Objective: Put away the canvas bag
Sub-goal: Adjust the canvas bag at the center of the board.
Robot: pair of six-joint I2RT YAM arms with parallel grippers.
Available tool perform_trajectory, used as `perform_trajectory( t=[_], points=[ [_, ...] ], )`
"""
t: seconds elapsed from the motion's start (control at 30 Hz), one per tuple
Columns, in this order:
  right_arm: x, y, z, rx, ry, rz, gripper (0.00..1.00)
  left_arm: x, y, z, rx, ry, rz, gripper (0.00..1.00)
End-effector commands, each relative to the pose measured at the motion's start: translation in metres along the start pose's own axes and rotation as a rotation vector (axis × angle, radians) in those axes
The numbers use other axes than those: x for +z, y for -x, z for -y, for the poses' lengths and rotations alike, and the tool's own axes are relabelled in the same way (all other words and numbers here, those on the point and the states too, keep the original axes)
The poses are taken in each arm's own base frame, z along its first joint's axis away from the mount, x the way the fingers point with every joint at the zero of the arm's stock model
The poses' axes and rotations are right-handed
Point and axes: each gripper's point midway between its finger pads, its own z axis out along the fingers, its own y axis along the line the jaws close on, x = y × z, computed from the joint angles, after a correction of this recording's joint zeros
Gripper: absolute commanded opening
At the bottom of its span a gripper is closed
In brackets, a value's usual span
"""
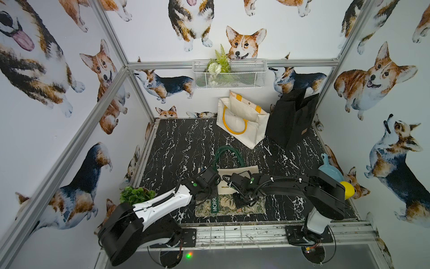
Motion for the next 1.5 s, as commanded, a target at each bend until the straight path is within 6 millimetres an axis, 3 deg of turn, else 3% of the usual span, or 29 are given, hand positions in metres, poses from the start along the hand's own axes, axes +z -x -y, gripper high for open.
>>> perform_trajectory(
  t=[0.0,0.13,0.23,0.5,0.63,0.83,1.03,1.2,1.47],
  points=[
    [-0.001,-0.003,0.003,0.009,-0.009,-0.006,0.0,0.01,0.015,0.008,0.034,0.006,0.017,0.0],
    [-0.001,-0.003,0.004,0.014,-0.011,-0.005,0.0,0.017,0.024,0.012,0.048,0.034,0.012,0.0],
    [-0.001,-0.004,0.003,0.02,-0.004,-0.003,0.0,0.021,0.02,0.011,0.049,0.039,-0.006,0.0],
    [0.003,-0.003,0.0,0.026,0.016,-0.003,0.0,0.03,-0.005,-0.007,0.029,0.044,-0.056,0.0],
    [0.003,-0.003,0.0,0.026,0.015,-0.003,0.0,0.031,-0.019,-0.005,0.025,0.016,-0.08,0.0],
    [0.004,-0.005,0.0,0.031,0.019,-0.001,0.0,0.028,-0.043,0.0,0.068,0.011,-0.124,0.0],
    [0.005,-0.007,-0.002,0.035,0.025,-0.004,0.0,0.024,-0.063,-0.015,0.066,0.035,-0.143,0.0],
    [0.004,-0.007,-0.002,0.031,0.022,-0.001,0.0,0.018,-0.074,-0.022,0.058,0.034,-0.14,0.0],
    [0.007,-0.007,-0.002,0.034,0.019,-0.005,0.0,0.012,-0.091,-0.019,0.074,0.029,-0.142,0.0]
  ],
)
